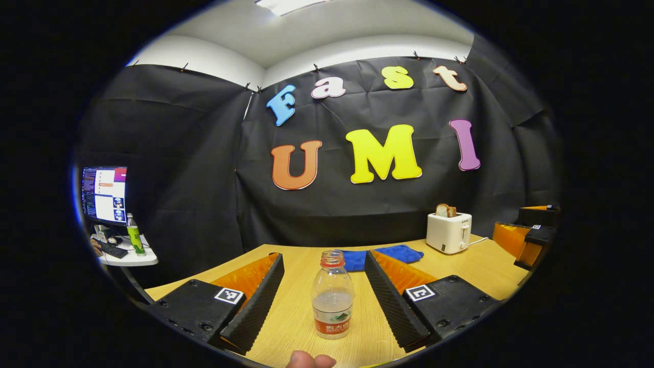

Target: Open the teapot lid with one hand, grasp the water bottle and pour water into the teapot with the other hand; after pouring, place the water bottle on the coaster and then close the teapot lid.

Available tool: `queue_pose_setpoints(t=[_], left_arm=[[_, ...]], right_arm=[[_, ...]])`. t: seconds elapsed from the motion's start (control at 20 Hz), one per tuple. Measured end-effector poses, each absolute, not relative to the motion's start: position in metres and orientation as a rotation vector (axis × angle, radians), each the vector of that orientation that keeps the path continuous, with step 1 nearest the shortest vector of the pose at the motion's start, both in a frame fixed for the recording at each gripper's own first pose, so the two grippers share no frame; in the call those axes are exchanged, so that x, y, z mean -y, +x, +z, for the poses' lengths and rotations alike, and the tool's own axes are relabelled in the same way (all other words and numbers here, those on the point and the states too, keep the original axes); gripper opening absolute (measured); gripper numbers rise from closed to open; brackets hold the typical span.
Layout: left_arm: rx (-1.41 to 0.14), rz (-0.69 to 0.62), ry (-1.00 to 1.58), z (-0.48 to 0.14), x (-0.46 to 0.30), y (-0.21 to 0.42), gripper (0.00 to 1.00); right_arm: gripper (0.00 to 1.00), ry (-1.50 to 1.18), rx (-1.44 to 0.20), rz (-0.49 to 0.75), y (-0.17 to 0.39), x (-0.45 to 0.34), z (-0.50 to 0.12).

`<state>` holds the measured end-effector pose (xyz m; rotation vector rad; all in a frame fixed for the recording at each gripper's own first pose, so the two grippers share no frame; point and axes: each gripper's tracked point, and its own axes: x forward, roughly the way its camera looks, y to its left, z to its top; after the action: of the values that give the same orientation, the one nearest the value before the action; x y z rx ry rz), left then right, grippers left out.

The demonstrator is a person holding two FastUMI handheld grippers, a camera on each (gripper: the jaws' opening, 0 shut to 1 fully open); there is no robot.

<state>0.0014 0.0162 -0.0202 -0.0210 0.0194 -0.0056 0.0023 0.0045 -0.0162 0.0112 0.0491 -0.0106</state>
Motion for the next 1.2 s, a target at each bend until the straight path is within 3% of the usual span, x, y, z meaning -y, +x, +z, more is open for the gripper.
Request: queue_pose_setpoints(t=[0.55, 0.8, 0.85, 1.2], left_arm=[[-0.073, -0.052, -0.028, -0.042, -0.015, -0.010, 0.99], [-0.078, -0.027, -0.039, -0.047, -0.031, -0.015, 0.99], [-0.082, -0.025, -0.041, -0.048, -0.033, -0.015, 0.99], [-0.103, 0.002, -0.042, -0.059, -0.051, -0.019, 0.99]], right_arm=[[0.97, 0.005, -0.117, 0.046, -0.001, -0.031, -0.059], [0.93, 0.004, -0.185, 0.096, 0.008, -0.050, -0.093], [0.97, -0.005, -0.197, 0.094, 0.010, -0.052, -0.100], [0.95, -0.016, -0.283, 0.103, 0.029, -0.065, -0.139]])
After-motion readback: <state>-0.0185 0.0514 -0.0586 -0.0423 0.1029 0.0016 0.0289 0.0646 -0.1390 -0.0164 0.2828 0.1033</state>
